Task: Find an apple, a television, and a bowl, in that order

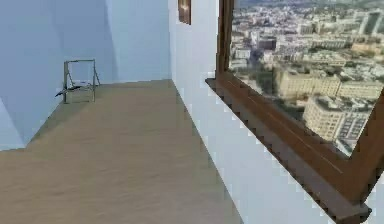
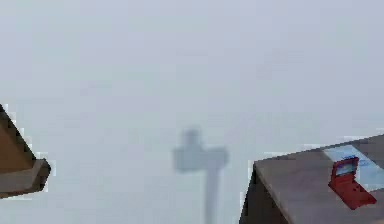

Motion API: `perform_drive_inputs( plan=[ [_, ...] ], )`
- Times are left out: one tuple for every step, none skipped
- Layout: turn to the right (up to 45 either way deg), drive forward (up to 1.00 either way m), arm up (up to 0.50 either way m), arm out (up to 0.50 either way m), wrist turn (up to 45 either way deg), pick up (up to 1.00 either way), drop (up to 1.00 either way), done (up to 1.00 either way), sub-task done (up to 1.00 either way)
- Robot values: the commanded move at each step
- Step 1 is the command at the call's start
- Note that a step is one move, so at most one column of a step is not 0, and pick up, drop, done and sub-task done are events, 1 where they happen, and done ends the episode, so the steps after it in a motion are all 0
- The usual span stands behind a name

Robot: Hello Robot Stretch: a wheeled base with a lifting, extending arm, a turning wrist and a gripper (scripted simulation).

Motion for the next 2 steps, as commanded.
perform_drive_inputs(
  plan=[
    [-45.0, 0.0, 0.0, 0.0, 0.0, 0.0, 0.0, 0.0, 0.0],
    [-45.0, 0.0, 0.0, 0.0, 0.0, 0.0, 0.0, 0.0, 0.0]
  ],
)
